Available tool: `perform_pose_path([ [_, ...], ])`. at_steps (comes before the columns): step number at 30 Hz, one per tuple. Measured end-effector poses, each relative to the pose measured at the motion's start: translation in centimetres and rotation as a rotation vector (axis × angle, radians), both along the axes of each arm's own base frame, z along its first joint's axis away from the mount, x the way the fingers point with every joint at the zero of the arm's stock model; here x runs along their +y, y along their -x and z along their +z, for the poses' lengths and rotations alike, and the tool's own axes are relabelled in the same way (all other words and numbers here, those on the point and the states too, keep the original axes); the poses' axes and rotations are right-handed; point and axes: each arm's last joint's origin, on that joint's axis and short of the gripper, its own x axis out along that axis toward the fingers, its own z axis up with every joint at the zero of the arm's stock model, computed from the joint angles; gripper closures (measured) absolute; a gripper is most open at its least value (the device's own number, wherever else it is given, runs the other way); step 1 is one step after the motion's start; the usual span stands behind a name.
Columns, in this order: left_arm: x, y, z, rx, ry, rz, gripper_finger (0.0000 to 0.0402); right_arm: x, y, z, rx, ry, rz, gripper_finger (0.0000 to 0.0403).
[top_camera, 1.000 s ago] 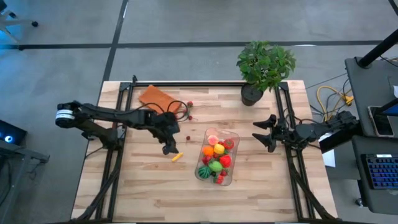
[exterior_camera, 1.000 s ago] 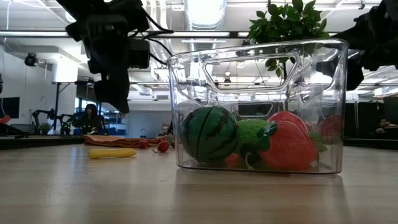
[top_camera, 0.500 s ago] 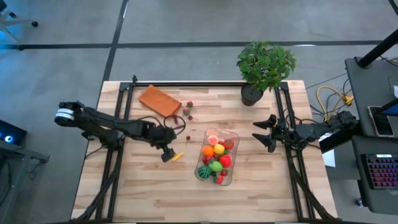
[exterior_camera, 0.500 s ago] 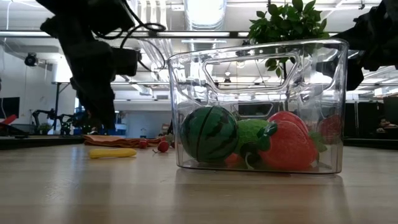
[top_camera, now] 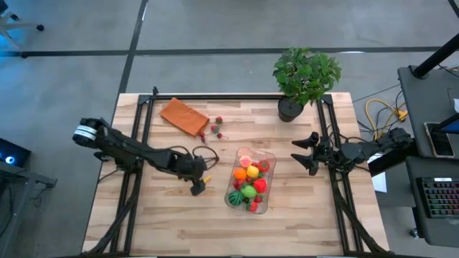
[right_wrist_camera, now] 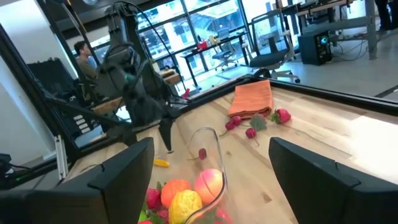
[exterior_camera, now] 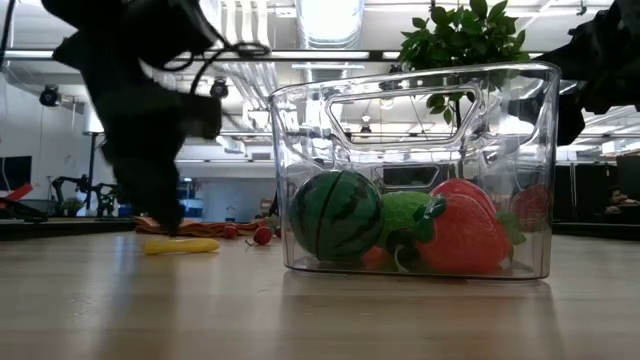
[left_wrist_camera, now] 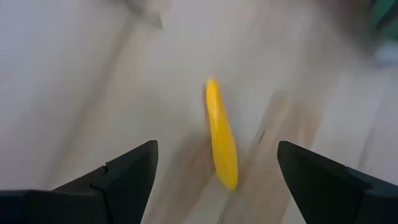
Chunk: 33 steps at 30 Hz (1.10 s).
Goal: Pick and placing Produce into tupperware
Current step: Put the bell pepper into the transparent bin
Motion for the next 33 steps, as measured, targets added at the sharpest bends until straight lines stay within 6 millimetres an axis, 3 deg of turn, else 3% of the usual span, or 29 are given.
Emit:
perform_pose_path([
  [3,-0.7,-0.4,-1.1,0.053,-0.006,-0.002,0.0086,0.0,0.0,0.0,-0.001,-0.001,0.0,0.0091],
  [11,-2.1,-1.5,-0.8,0.015,-0.123,0.0,0.0086,0.0,0.0,0.0,0.0,-0.001,0.0,0.0095],
  [15,-2.3,-1.4,-1.7,0.044,-0.197,-0.031,0.0099,0.0,0.0,0.0,0.0,-0.001,0.0,0.0099],
  [33,-2.9,-1.6,-1.9,0.036,-0.277,-0.215,0.027,0.0,0.0,0.0,0.0,-0.001,0.001,0.0099],
])
